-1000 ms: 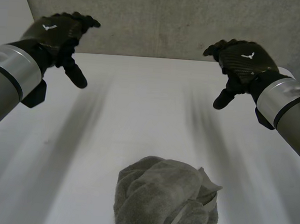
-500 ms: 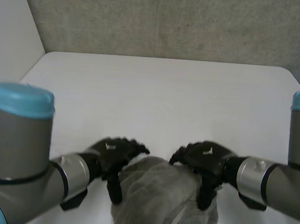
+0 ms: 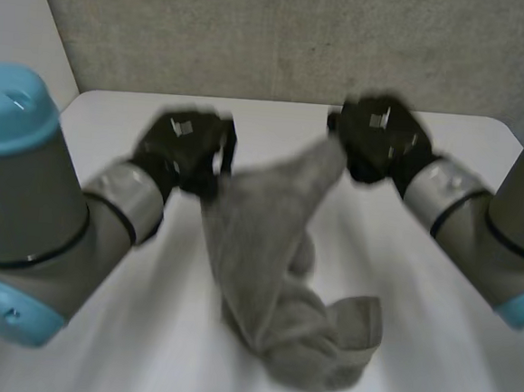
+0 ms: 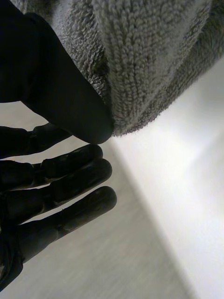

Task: Fold the towel.

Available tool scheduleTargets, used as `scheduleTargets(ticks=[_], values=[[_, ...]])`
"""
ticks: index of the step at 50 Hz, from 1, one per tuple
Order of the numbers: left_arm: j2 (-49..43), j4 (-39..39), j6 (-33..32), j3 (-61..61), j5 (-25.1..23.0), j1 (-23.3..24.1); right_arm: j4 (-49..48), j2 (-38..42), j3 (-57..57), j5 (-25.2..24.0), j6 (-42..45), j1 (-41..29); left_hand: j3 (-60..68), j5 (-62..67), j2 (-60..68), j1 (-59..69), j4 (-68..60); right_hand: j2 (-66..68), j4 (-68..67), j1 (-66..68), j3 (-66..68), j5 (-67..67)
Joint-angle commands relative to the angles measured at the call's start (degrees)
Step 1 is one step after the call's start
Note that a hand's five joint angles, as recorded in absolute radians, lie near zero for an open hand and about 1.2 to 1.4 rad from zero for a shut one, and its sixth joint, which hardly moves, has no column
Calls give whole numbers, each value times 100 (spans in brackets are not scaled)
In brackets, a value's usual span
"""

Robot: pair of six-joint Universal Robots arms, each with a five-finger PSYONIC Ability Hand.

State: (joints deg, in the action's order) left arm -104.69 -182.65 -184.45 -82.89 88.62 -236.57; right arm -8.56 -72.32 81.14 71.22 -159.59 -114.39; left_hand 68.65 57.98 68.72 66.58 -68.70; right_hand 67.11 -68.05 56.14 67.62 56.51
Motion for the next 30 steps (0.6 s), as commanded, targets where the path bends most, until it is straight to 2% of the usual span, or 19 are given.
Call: scheduleTargets(ticks=[1, 2, 3, 4, 5, 7, 8, 9, 14, 18, 27, 29, 30], values=[[309, -499, 23, 20, 490, 58, -761, -344, -99, 366, -424, -268, 267, 334, 261, 474, -263, 1289, -1195, 2386, 1238, 1349], [318, -517, 14, -173, 490, 76, -778, -353, -46, 375, -424, -312, -554, -487, -560, -347, 558, 1289, -1195, 2386, 1238, 1349], [318, -517, 14, -175, 490, 76, -779, -353, -45, 375, -424, -312, -562, -495, -568, -355, 566, 1289, -1195, 2386, 1238, 1349], [318, -560, -12, -392, 472, 85, -735, -353, -2, 419, -389, -339, -1728, -1661, -1734, -1521, 1732, 1289, -1195, 2386, 1238, 1349], [318, -561, -12, -395, 472, 85, -674, -353, 42, 428, -363, -339, -1739, -1672, -1746, -1532, 1744, 1289, -1195, 2386, 1238, 1349], [283, -639, -38, -727, 472, 85, -577, -344, 77, 445, -345, -295, -4668, -4601, -4675, -4461, 4673, 1289, -1195, 2386, 1238, 1349], [283, -640, -39, -729, 472, 85, -576, -344, 78, 446, -345, -295, -4683, -4616, -4689, -4476, 4688, 1289, -1195, 2386, 1238, 1349], [248, -692, -39, -850, 472, 67, -446, -327, 78, 480, -345, -251, -5682, -5615, -5689, -5475, 5687, 1289, -1195, 2386, 1238, 1349], [169, -851, -39, -1124, 472, -21, -40, -159, 51, 613, -248, -172, -5709, -5642, -5716, -5502, 5714, 1289, -1195, 2386, 1238, 1349], [81, -921, -12, -1221, 446, -65, 214, 165, 191, 630, 251, 196, -5776, -5709, -5783, -5569, 5781, 1289, -1195, 2386, 1238, 1349], [81, -956, -21, -1326, 446, -117, 408, 175, 860, 621, 965, 479, -5777, -5709, -5783, -5570, 5781, 992, -898, 2089, 941, 1052], [54, -965, -30, -1344, 428, -117, 408, 148, 1052, 613, 965, 575, -5710, -5643, -5716, -5503, 5714, -3394, 3488, -2297, -3445, -3333], [54, -965, -30, -1344, 428, -117, 408, 148, 1053, 613, 965, 575, -5709, -5642, -5716, -5502, 5714, -3415, 3509, -2318, -3466, -3355]])
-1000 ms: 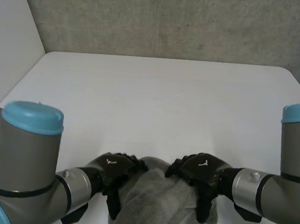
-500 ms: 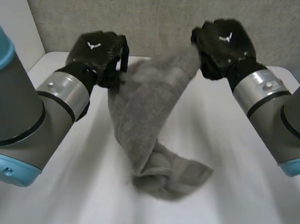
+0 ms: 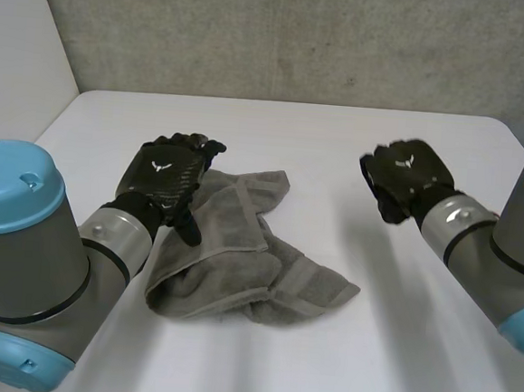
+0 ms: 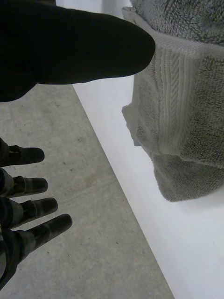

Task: Fold the towel.

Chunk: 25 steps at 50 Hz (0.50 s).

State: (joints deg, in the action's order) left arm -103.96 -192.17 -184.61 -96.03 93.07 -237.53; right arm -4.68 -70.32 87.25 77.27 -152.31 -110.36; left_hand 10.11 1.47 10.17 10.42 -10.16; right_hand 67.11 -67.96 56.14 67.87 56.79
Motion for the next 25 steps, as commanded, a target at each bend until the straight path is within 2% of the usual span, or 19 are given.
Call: scheduleTargets(ticks=[1, 11, 16, 21, 25], values=[[-72, -13, -14, -39, -17, -21, 20, -60, 537, 7, 246, 181, 179, 42, 173, 147, -173, -3998, 4083, -2901, -4073, -3966], [-556, -13, -40, -83, -34, 76, 82, -553, 1250, -55, 44, 146, 398, 261, 392, 366, -392, -4172, 4257, -3075, -4247, -4140], [-942, -40, -58, 93, -34, 84, 126, -588, 1523, -72, -352, 76, 482, 345, 476, 451, -476, -4172, 4257, -3075, -4247, -4140], [-1259, -40, -242, 330, -17, 67, 152, -570, 1663, -309, -861, -100, 583, 446, 577, 551, -577, -4172, 4257, -3075, -4247, -4140], [-1312, -188, -409, 401, -8, -12, 169, -518, 1698, -625, -1221, -118, 1537, 1400, 1531, 1506, -1531, -4172, 4257, -3075, -4247, -4140]])
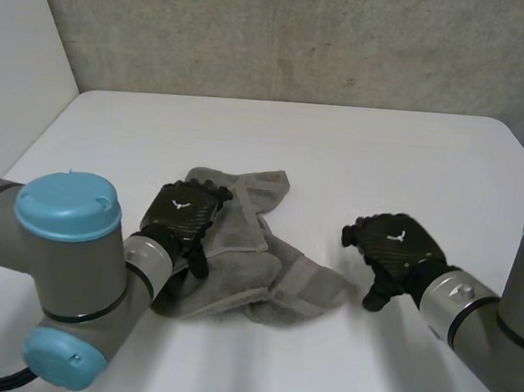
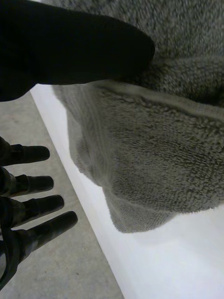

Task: Fold the towel.

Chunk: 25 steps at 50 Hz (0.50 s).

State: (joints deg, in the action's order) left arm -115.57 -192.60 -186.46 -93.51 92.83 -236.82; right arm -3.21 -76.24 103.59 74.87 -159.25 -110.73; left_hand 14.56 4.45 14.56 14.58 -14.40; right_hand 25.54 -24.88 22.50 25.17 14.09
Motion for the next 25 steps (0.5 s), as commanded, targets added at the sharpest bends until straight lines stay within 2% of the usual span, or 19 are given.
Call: scheduleTargets(ticks=[1, 4, 6, 7, 9, 21, 23, 24, 25], values=[[-142, -268, -224, 132, 24, -110, 14, 100, 74, -481, -615, -80, 1662, 1673, 1663, 1661, -1678, -15, -51, 290, 22, 131], [-106, -375, -233, 105, 24, -145, -21, 249, 65, -587, -738, -89, 2341, 2352, 2341, 2339, -2357, 2, -68, 306, 39, 147], [-63, -506, -233, 70, 51, -242, -39, 319, 56, -614, -783, -98, 3797, 3809, 3798, 3796, -3813, 18, -85, 323, 55, 164], [-62, -507, -233, 70, 51, -242, -39, 320, 56, -614, -783, -98, 3804, 3815, 3805, 3803, -3820, 18, -85, 323, 55, 164], [-28, -507, -233, 52, 51, -356, -56, 503, -5, -640, -827, -203, 4591, 4602, 4592, 4590, -4607, 52, -118, 357, 89, 198], [34, -489, -224, 79, 60, -629, -505, 1190, -155, -632, -994, -599, 5688, 5699, 5689, 5687, -5704, 388, -455, 693, 425, 534], [60, -489, -207, 87, 60, -699, -645, 1286, -259, -614, -1151, -677, 6057, 6068, 6057, 6055, -6073, 1525, -1591, 1830, 1562, 1671], [61, -489, -207, 87, 60, -699, -645, 1287, -260, -614, -1152, -678, 6058, 6069, 6059, 6057, -6074, 1532, -1599, 1837, 1569, 1678], [78, -480, -207, 96, 60, -725, -706, 1313, -312, -597, -1230, -713, 6275, 6286, 6275, 6273, -6291, 2781, -2848, 3086, 2818, 2927]])
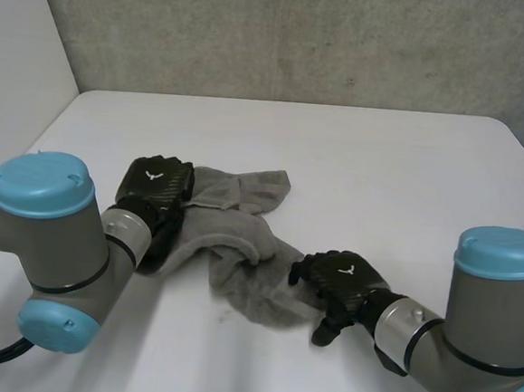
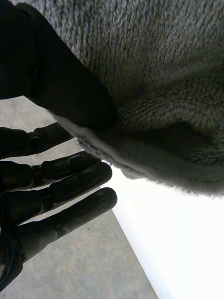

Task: Fold the towel.

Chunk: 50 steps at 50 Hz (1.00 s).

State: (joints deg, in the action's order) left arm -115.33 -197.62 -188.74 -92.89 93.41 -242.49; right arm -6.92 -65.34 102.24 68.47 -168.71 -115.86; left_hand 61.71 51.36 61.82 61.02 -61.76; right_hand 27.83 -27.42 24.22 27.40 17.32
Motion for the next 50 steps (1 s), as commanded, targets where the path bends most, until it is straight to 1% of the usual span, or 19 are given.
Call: scheduleTargets(ticks=[1, 2, 3, 9, 11, 13, 16, 21, 25, 27, 31, 36, 40, 42, 44, 45, 48, 49, 50], values=[[54, 22, 21, 34, 2, -158, -336, 224, -178, 44, -285, -200, 1562, 1597, 1551, 1631, -1557, 2565, -2606, 2926, 2608, 2616], [72, 22, 30, 51, 2, -176, -380, 250, -256, 70, -328, -235, 1826, 1861, 1816, 1896, -1821, 4680, -4722, 5041, 4723, 4731], [124, 22, 30, 69, 2, -202, -415, 250, -362, 79, -320, -235, 1829, 1864, 1818, 1898, -1824, 5212, -5253, 5573, 5254, 5262], [379, 4, 30, 263, 11, -396, -459, 92, -952, 351, -188, -156, 1829, 1864, 1818, 1898, -1824, 5217, -5258, 5578, 5260, 5268], [572, 39, 56, 717, 19, -579, -617, -153, -1660, 780, 91, -52, 1829, 1864, 1818, 1898, -1824, 5217, -5258, 5578, 5260, 5268], [677, 65, 83, 1015, 37, -667, -713, -302, -2055, 1000, 276, 54, 1829, 1864, 1818, 1898, -1824, 5217, -5258, 5578, 5260, 5268], [845, 188, 153, 1648, 246, -826, -776, -549, -2776, 1308, 697, 282, 1829, 1864, 1818, 1898, -1824, 5217, -5258, 5578, 5260, 5268], [1064, 303, 389, 2274, 625, -1028, -732, -743, -3490, 1441, 1086, 371, 1829, 1864, 1818, 1898, -1824, 5217, -5258, 5578, 5260, 5268], [1214, 338, 768, 2258, 705, -1178, -592, -752, -3405, 1415, 1139, 397, 1829, 1864, 1818, 1898, -1824, 5217, -5258, 5578, 5260, 5268], [1206, 521, 1180, 1952, 687, -1196, -495, -717, -3299, 1397, 1139, 406, 1829, 1864, 1818, 1898, -1824, 5217, -5258, 5578, 5260, 5268], [1135, 760, 1480, 1537, 626, -1204, -407, -594, -2956, 1292, 1165, 380, 1829, 1864, 1818, 1898, -1824, 5217, -5258, 5578, 5260, 5268], [338, 892, 1902, 642, 406, -1143, -380, -94, -2455, 1221, 1393, 397, 1496, 1531, 1485, 1565, -1491, 5217, -5258, 5578, 5260, 5268], [-78, 883, 1946, 350, 406, -1152, -363, 180, -2305, 1230, 1675, 459, 1428, 1462, 1417, 1497, -1422, 5217, -5258, 5578, 5260, 5268], [-306, 874, 1955, 263, 406, -1152, -354, 320, -2217, 1239, 1842, 564, 1108, 1143, 1097, 1177, -1103, 5217, -5258, 5578, 5260, 5268], [-569, 883, 1955, 149, 380, -1178, -354, 461, -2034, 1283, 2297, 888, -599, -565, -610, -530, 605, 5217, -5258, 5578, 5260, 5268], [-570, 883, 1955, 148, 380, -1178, -354, 461, -2033, 1283, 2299, 890, -608, -573, -619, -538, 613, 5217, -5258, 5578, 5260, 5268], [-526, 883, 1946, -9, 170, -1187, -389, 479, -1840, 1283, 2948, 1214, -2283, -2248, -2293, -2213, 2288, 5217, -5258, 5578, 5260, 5268], [-526, 883, 1946, -10, 169, -1187, -389, 479, -1839, 1283, 2949, 1215, -2290, -2255, -2301, -2221, 2295, 5217, -5258, 5578, 5260, 5268], [-430, 892, 1946, -27, 90, -1178, -398, 461, -1813, 1283, 3019, 1293, -3172, -3138, -3183, -3103, 3178, 5217, -5258, 5578, 5260, 5268]])
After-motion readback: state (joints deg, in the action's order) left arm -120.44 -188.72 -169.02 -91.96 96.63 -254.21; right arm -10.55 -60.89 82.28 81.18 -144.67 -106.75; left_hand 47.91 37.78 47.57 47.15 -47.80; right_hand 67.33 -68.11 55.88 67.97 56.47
